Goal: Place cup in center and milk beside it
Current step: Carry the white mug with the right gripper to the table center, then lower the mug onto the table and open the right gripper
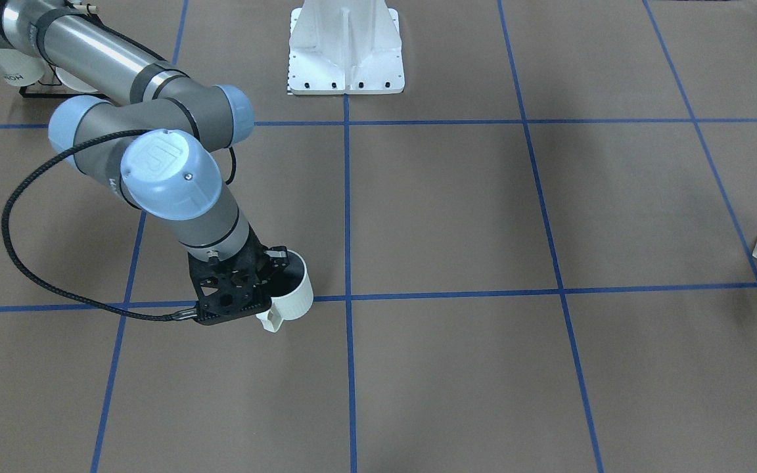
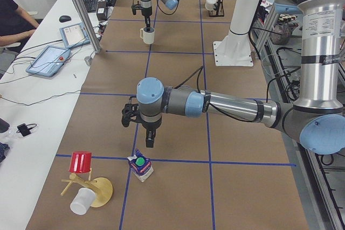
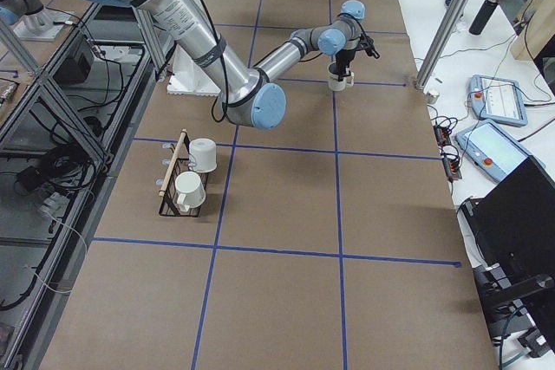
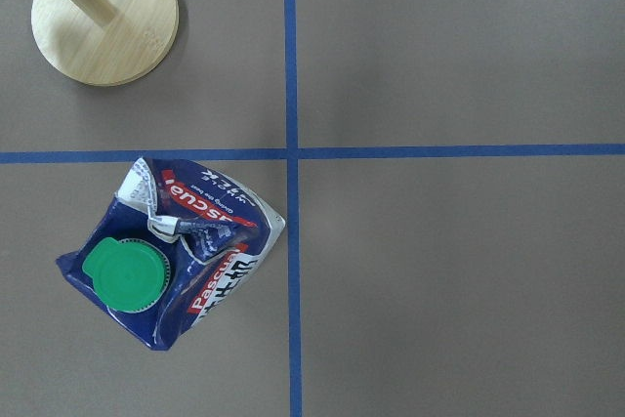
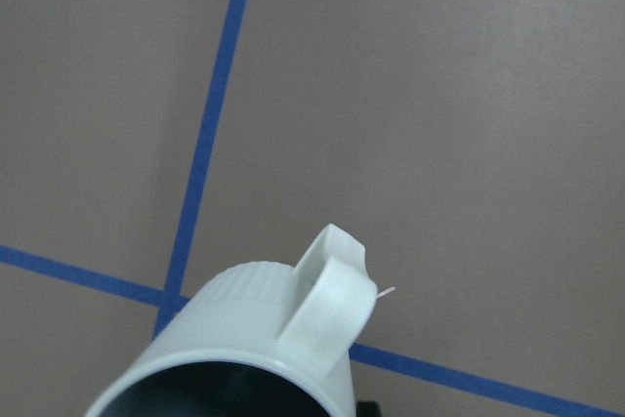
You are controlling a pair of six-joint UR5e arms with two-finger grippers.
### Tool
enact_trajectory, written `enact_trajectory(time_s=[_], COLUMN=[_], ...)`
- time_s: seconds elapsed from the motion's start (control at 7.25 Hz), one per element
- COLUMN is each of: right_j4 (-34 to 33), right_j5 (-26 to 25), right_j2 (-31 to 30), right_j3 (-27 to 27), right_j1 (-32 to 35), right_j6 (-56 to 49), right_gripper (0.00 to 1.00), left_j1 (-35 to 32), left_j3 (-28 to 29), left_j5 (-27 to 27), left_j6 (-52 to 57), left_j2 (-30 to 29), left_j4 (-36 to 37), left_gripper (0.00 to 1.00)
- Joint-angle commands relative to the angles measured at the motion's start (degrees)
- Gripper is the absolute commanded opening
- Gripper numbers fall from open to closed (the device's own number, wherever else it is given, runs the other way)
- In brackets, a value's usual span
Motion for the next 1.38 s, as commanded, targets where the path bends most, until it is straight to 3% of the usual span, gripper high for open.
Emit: enact_trajectory(time_s=[0.0, 0.28, 0.41, 0.55, 0.97, 1.24], right_j4=[0.4, 1.6, 4.9, 5.9, 6.7, 2.8], right_j5=[-2.4, -3.0, -4.0, -6.7, -5.3, 6.2], right_j2=[1.7, 1.5, 1.4, 1.5, 2.1, 1.7], right_j3=[-0.3, -0.5, -2.0, -2.1, -1.1, 0.1], right_j1=[-2.8, -2.8, -2.7, -2.7, 0.6, 7.7], right_j6=[1.8, 1.7, 1.8, 1.9, 4.8, 5.5], right_gripper=[0.0, 0.0, 0.42, 0.99, 1.0, 1.0], left_j1=[0.1, 0.1, 0.1, 0.1, -0.1, -0.2], left_j3=[0.6, 0.7, 0.8, 1.1, -0.3, 0.3], left_j5=[0.0, 0.0, 0.0, 0.0, -0.8, -1.7], left_j6=[0.1, 0.1, 0.1, 0.1, 0.2, 3.9], left_j2=[-0.1, -0.1, -0.1, -0.2, -0.8, -0.9], left_j4=[0.0, 0.0, 0.0, 0.0, 0.0, 0.4], left_gripper=[0.98, 0.98, 0.98, 0.98, 0.98, 0.98])
